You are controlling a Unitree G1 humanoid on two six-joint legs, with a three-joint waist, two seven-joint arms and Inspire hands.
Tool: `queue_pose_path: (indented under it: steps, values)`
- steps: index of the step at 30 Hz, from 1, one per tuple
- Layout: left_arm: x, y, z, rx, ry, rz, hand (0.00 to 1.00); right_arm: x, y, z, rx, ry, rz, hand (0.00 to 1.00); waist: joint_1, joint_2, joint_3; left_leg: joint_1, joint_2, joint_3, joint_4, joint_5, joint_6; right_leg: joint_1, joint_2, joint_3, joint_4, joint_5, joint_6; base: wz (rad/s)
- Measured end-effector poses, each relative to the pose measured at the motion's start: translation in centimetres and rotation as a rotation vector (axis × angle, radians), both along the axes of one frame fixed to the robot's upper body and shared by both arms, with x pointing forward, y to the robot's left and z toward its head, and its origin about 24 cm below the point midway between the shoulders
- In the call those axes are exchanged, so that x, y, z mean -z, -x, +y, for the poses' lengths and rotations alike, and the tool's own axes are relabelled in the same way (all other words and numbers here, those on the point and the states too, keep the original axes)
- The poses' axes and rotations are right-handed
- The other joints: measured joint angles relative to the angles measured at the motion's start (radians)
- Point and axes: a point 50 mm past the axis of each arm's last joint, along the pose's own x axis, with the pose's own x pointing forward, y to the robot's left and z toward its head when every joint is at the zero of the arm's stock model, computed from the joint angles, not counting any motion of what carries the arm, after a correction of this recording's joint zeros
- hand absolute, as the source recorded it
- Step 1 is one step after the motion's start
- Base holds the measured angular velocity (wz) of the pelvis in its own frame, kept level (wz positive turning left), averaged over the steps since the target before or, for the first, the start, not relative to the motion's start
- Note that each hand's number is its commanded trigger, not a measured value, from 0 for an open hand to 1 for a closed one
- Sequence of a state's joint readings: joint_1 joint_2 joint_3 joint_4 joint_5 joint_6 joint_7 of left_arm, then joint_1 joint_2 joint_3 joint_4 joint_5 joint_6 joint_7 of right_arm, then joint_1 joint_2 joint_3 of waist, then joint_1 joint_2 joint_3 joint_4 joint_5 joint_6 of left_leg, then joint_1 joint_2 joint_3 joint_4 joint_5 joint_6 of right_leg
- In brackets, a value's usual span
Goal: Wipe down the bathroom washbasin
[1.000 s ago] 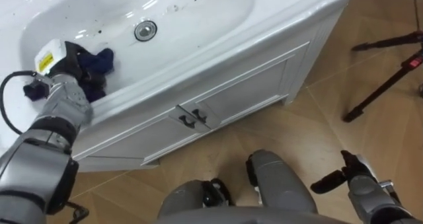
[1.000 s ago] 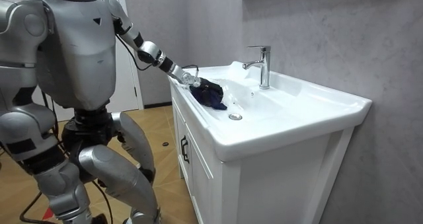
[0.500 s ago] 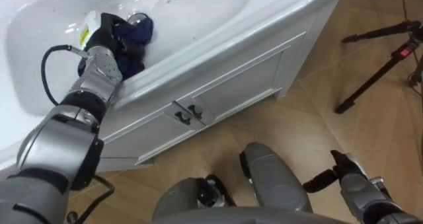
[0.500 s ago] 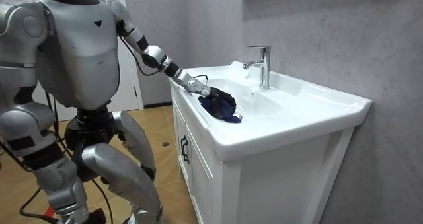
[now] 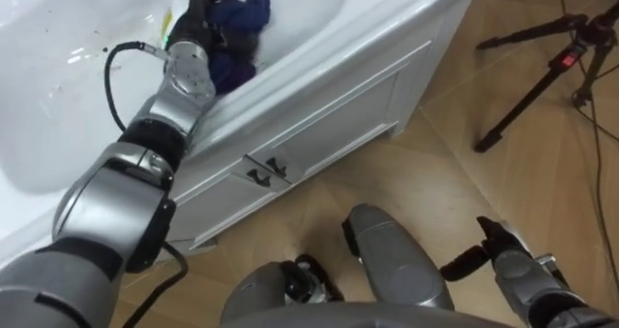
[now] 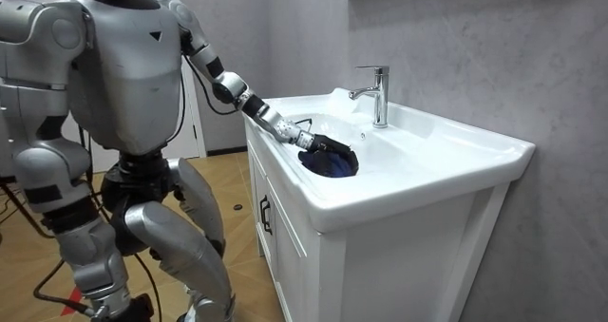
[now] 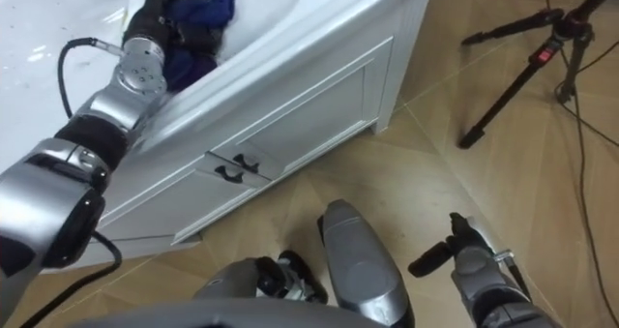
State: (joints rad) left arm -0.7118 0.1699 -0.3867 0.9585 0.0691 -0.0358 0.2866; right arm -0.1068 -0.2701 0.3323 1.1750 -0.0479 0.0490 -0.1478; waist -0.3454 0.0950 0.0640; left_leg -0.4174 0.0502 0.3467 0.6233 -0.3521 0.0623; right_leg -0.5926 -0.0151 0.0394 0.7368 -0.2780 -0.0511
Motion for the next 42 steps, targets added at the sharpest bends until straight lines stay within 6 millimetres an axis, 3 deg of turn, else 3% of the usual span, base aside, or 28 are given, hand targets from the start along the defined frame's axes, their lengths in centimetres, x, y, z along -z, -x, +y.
queue_pose_path:
  steps: [6, 11, 16, 18, 23, 29, 31, 35, 37, 41, 42]
  values:
    - [-1.9, 0.0, -3.2, 0.114, -0.023, -0.114, 1.0, 0.1, 0.3, -0.1, 0.002, -0.019, 0.012, 0.0, -0.004, 0.01, 0.0003, -0.008, 0.008, 0.0, -0.003, -0.005, 0.007, 0.013, -0.007, -0.021, -0.026, -0.001, 0.007, 0.13]
    - [-2.7, 0.0, -3.7, 0.133, -0.05, -0.172, 1.0, 0.0, 0.0, -0.1, 0.057, -0.061, -0.011, 0.0, 0.001, 0.025, 0.0056, -0.012, 0.004, 0.004, -0.006, -0.008, 0.013, 0.006, -0.013, -0.026, -0.027, -0.005, 0.013, 0.01]
    - [-3.5, 0.0, -3.9, 0.177, -0.151, -0.241, 1.0, 0.4, 1.0, -0.5, 0.308, -0.214, -0.035, 0.0, 0.002, 0.036, 0.0039, -0.007, 0.002, 0.006, -0.013, -0.008, 0.012, 0.008, -0.013, -0.019, -0.025, -0.006, 0.014, -0.01]
    - [-4.0, 0.0, -4.1, 0.201, -0.2, -0.277, 1.0, 0.7, 2.2, -1.1, 0.47, -0.289, -0.036, 0.0, 0.0, 0.035, 0.004, 0.003, 0.002, 0.006, -0.018, -0.007, 0.011, 0.017, -0.011, -0.018, -0.03, -0.006, 0.014, 0.0]
    - [-4.5, 0.0, -3.7, 0.238, -0.295, -0.325, 1.0, 1.0, 6.0, -2.8, 0.606, -0.337, 0.037, 0.0, -0.014, 0.035, 0.0036, 0.045, -0.003, 0.014, -0.044, -0.006, 0.009, 0.054, -0.011, -0.017, -0.045, -0.009, 0.016, -0.04]
    - [-3.5, -0.3, -1.1, 0.23, -0.392, -0.255, 1.0, 1.1, 9.2, -3.7, 0.596, -0.31, 0.166, 0.0, -0.021, 0.016, 0.0024, 0.11, -0.011, 0.033, -0.084, -0.002, 0.004, 0.1, -0.009, -0.001, -0.057, -0.015, 0.018, -0.1]
    - [-3.0, -0.3, 0.4, 0.23, -0.498, -0.225, 1.0, 1.3, 10.5, -3.6, 0.571, -0.299, 0.218, 0.0, -0.011, -0.002, -0.0043, 0.137, -0.018, 0.033, -0.108, 0.005, -0.003, 0.12, -0.008, 0.004, -0.065, -0.015, 0.017, -0.03]
    - [-2.4, -0.2, 2.2, 0.229, -0.642, -0.188, 1.0, 1.3, 12.8, -3.9, 0.543, -0.277, 0.295, 0.0, 0.024, -0.006, -0.0135, 0.186, -0.01, 0.026, -0.144, 0.012, -0.014, 0.179, 0.016, 0.0, -0.12, -0.003, 0.011, -0.05]
    - [-1.8, -0.1, 4.3, 0.193, -0.714, -0.137, 1.0, 1.3, 13.9, -3.8, 0.499, -0.254, 0.355, 0.0, 0.041, -0.006, -0.0311, 0.225, -0.005, 0.015, -0.166, 0.021, -0.025, 0.231, 0.025, -0.005, -0.173, 0.012, 0.005, 0.0]
    - [0.3, 1.5, 8.5, 0.073, -0.747, -0.006, 1.0, 1.2, 15.0, -3.9, 0.522, -0.247, 0.381, 0.0, 0.054, -0.005, -0.0419, 0.303, 0.005, 0.006, -0.2, 0.026, -0.033, 0.322, 0.04, -0.01, -0.231, 0.017, -0.001, -0.07]
    - [1.1, 2.2, 9.5, 0.051, -0.766, 0.034, 1.0, 1.2, 15.2, -3.9, 0.533, -0.255, 0.382, 0.0, 0.062, -0.003, -0.0479, 0.316, 0.006, 0.004, -0.212, 0.027, -0.035, 0.337, 0.043, -0.014, -0.246, 0.017, -0.002, 0.07]
